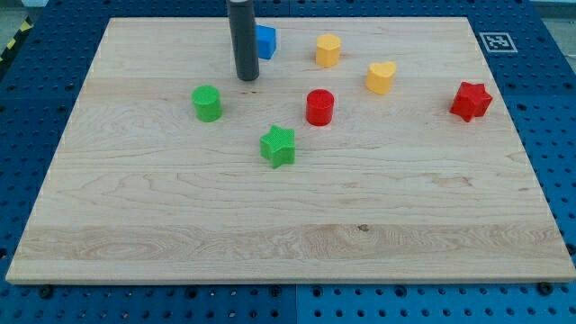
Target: Push the blue cube and blue triangle down a bit
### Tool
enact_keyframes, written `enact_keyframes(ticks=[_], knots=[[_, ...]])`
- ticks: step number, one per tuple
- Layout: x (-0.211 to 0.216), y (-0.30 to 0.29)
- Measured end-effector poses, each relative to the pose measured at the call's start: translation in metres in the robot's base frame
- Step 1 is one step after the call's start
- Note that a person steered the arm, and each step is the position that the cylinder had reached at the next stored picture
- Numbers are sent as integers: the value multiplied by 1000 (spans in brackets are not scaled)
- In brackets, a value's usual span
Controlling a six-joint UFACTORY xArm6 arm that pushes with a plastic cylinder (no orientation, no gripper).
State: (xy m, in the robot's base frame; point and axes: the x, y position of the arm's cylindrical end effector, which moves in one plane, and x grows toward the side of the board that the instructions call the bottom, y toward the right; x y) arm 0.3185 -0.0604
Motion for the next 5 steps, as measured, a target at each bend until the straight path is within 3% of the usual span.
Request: enact_keyframes(ticks=[3,5], knots=[[-17,52],[-56,57]])
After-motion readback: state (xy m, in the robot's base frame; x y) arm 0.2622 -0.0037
